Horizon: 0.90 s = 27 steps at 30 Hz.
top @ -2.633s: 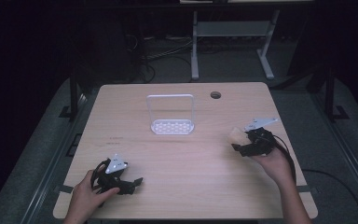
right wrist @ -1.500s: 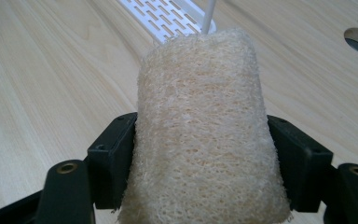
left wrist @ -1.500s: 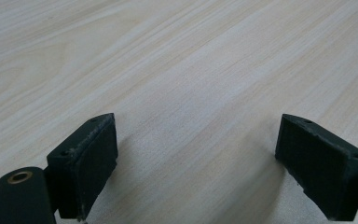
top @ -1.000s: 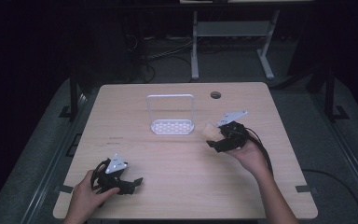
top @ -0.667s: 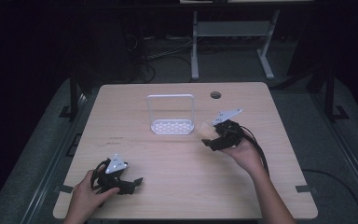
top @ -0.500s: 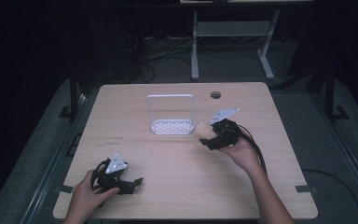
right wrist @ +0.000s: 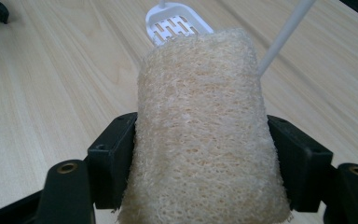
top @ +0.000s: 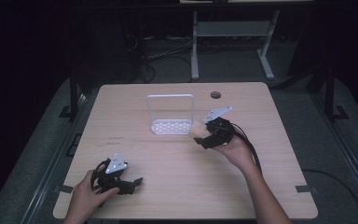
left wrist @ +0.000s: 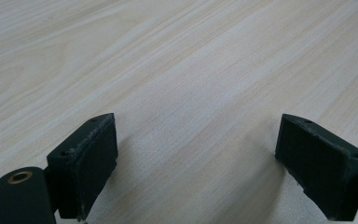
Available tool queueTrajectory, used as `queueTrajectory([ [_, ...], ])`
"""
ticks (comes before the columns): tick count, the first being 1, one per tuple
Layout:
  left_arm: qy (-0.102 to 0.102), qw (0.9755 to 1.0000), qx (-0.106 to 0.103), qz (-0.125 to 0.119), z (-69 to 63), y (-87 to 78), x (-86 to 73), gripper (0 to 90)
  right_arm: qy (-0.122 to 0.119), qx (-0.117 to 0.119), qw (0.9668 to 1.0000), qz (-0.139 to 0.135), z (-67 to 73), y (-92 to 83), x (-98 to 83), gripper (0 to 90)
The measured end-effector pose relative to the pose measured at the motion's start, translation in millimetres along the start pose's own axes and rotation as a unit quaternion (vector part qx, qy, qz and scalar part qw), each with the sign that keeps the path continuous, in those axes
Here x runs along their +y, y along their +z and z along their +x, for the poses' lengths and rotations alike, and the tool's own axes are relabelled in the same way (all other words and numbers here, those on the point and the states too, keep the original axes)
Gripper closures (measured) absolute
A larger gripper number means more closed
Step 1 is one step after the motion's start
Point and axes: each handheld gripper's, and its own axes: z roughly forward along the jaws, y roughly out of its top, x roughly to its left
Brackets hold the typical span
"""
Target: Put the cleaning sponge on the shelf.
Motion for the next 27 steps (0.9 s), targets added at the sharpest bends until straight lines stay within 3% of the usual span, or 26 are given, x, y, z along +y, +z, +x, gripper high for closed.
queueTrajectory([
  [27, 0.000, 1.0000, 0.001, -0.001, -0.1, 0.1, -0.1, 12.1, -0.008, 0.009, 0.9999, 0.000, 2.6, 30.8, 23.6, 29.9],
])
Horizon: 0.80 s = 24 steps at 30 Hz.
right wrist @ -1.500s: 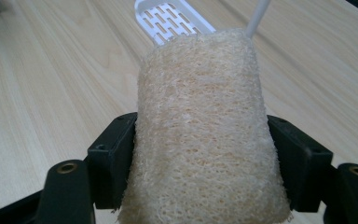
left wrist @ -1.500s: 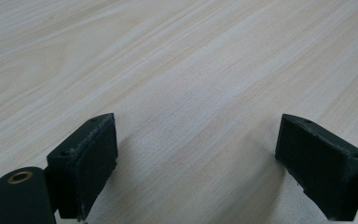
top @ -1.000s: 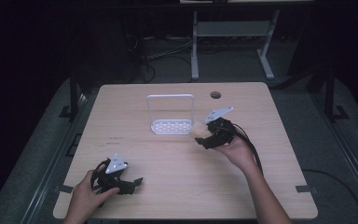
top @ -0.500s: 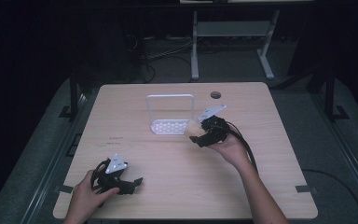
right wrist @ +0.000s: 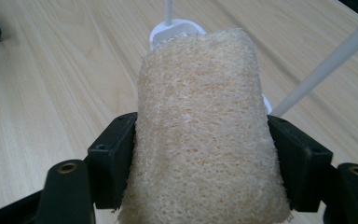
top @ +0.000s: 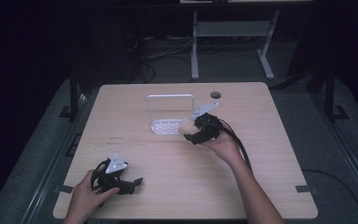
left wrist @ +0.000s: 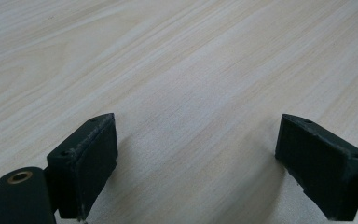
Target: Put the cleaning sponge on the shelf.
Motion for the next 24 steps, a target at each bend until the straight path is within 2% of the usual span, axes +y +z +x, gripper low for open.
queueTrajectory([
  [24, 0.001, 1.0000, 0.000, 0.000, 0.1, 0.0, 0.0, 12.2, -0.005, 0.003, 1.0000, -0.005, 1.7, 32.9, 24.3, 30.0],
])
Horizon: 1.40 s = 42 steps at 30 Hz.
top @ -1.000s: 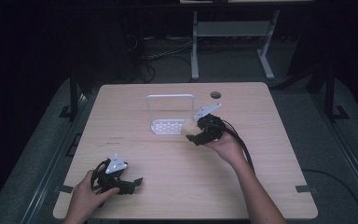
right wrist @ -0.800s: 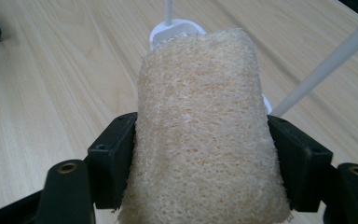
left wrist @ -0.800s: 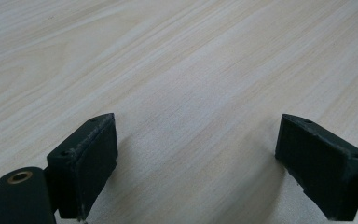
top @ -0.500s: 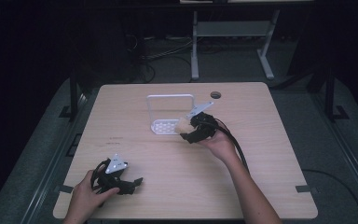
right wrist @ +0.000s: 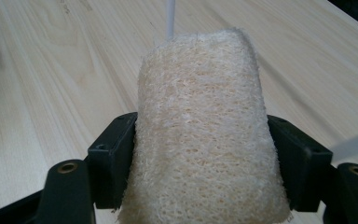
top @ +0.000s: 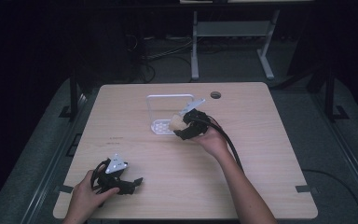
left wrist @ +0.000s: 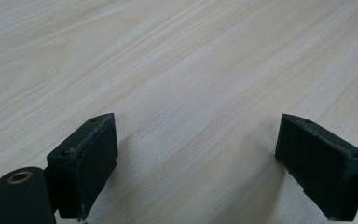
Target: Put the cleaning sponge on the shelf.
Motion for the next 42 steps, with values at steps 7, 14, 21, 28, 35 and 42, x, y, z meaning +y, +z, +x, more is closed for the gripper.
queueTrajectory([
  [7, 0.000, 1.0000, 0.000, 0.000, 0.0, -0.1, 0.0, 12.2, -0.007, 0.001, 1.0000, 0.001, 2.4, 12.7, 9.9, 30.1],
  [14, -0.002, 1.0000, -0.001, 0.000, -0.2, 0.0, 0.0, 12.2, -0.010, 0.002, 0.9999, 0.006, 3.7, 23.8, 20.8, 30.0],
  [21, -0.002, 1.0000, -0.001, 0.000, -0.2, 0.0, 0.0, 12.1, -0.013, 0.002, 0.9999, 0.006, 6.5, 33.7, 27.6, 30.0],
  [28, -0.001, 1.0000, -0.001, 0.000, -0.1, 0.0, 0.0, 12.1, -0.016, 0.000, 0.9998, 0.014, 8.2, 45.1, 29.6, 30.1],
  [35, -0.001, 1.0000, 0.000, 0.000, -0.1, 0.0, 0.0, 12.2, -0.014, -0.001, 0.9997, 0.022, 6.4, 56.3, 27.6, 30.0],
  [42, -0.001, 1.0000, -0.001, 0.000, -0.2, 0.0, 0.0, 12.1, -0.015, -0.003, 0.9992, 0.036, 6.3, 68.1, 26.7, 29.9],
])
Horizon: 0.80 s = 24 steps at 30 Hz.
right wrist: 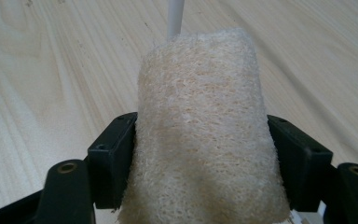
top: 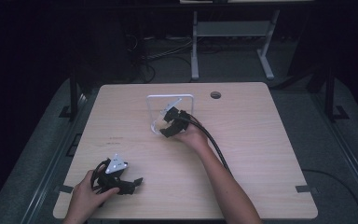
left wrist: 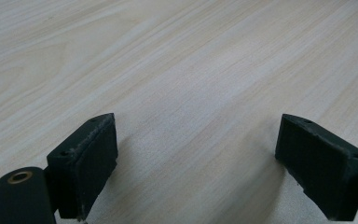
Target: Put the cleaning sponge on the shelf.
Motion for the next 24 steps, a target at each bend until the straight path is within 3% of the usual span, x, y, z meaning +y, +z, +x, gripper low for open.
queueTrajectory([
  [18, -0.001, 1.0000, 0.000, 0.000, -0.1, 0.0, 0.0, 12.2, 0.010, -0.003, 0.9999, 0.008, -2.8, 12.5, -0.3, 26.3],
  [24, 0.000, 1.0000, 0.000, 0.000, -0.1, 0.0, 0.0, 12.2, 0.011, -0.008, 0.9999, 0.001, -2.6, 6.5, 1.5, 22.7],
])
